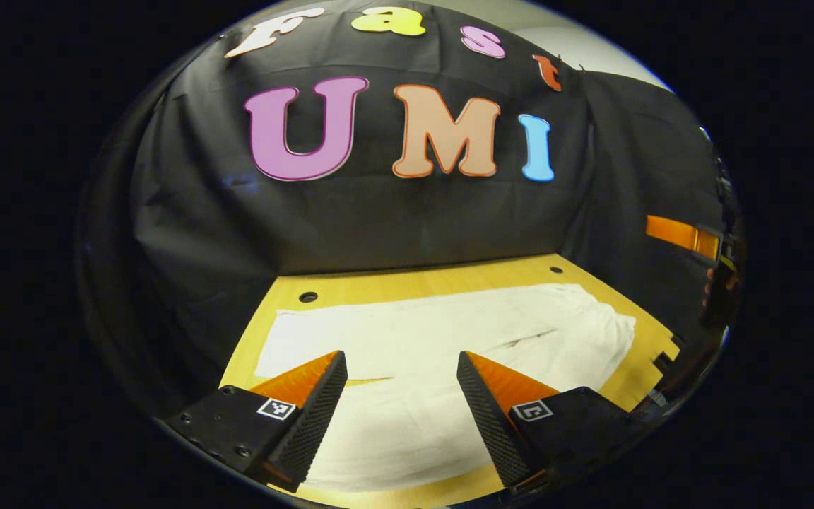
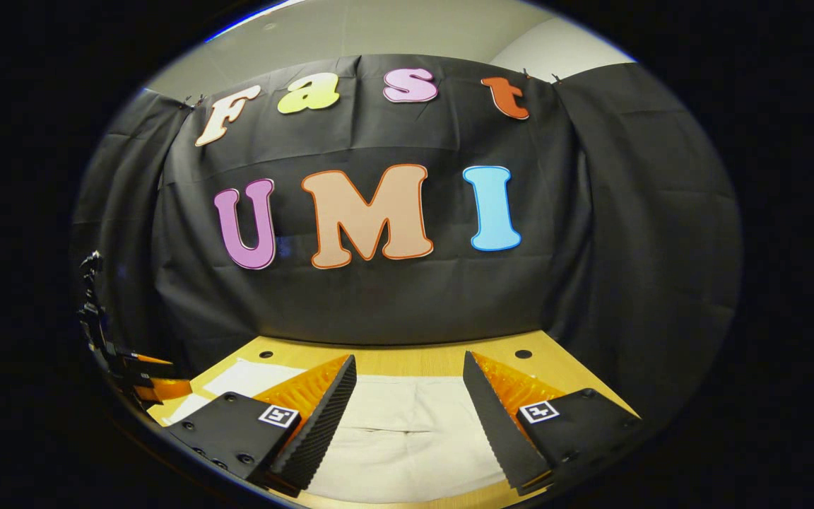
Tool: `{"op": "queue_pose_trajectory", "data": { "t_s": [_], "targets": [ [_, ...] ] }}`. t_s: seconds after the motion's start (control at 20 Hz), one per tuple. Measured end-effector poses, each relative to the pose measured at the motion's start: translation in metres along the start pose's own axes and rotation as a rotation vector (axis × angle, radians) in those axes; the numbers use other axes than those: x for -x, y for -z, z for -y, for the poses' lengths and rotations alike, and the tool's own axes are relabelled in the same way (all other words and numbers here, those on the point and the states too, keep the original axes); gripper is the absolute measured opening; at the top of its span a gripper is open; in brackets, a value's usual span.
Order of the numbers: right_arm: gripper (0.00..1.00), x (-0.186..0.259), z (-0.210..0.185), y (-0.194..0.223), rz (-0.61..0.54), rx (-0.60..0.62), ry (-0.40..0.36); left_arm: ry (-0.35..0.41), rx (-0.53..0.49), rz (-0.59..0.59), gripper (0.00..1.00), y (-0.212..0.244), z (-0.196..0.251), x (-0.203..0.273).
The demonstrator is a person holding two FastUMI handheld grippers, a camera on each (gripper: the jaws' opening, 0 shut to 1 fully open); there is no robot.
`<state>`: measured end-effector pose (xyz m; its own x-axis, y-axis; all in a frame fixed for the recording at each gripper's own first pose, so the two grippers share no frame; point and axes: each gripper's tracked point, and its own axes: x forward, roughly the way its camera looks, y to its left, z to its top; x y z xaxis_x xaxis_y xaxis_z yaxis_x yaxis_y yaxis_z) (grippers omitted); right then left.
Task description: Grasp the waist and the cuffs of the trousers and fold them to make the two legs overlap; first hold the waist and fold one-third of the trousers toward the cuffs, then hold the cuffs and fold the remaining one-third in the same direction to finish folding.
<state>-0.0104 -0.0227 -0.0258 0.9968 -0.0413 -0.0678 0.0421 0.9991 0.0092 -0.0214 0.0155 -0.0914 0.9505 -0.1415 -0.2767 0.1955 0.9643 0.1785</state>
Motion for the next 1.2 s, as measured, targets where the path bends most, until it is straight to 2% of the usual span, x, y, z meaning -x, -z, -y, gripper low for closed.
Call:
{"op": "queue_pose_trajectory", "data": {
  "t_s": [0.25,0.65,0.85,1.0,1.2],
  "targets": [
    [0.98,0.013,0.0,0.016,-0.015,0.032,0.041,0.176,-0.101,-0.202,0.95,0.065,0.0,0.011],
    [0.98,0.027,-0.005,0.047,-0.075,0.055,0.063,0.384,-0.341,-0.493,0.93,0.15,-0.009,0.037],
    [0.98,0.028,-0.009,0.055,-0.091,0.076,0.059,0.43,-0.446,-0.603,0.92,0.174,-0.026,0.048],
    [0.98,0.028,-0.016,0.054,-0.09,0.039,0.035,0.459,-0.523,-0.682,0.92,0.2,-0.039,0.052],
    [0.98,0.023,-0.011,0.048,-0.075,0.025,0.044,0.493,-0.63,-0.751,0.89,0.222,-0.052,0.058]
  ]
}}
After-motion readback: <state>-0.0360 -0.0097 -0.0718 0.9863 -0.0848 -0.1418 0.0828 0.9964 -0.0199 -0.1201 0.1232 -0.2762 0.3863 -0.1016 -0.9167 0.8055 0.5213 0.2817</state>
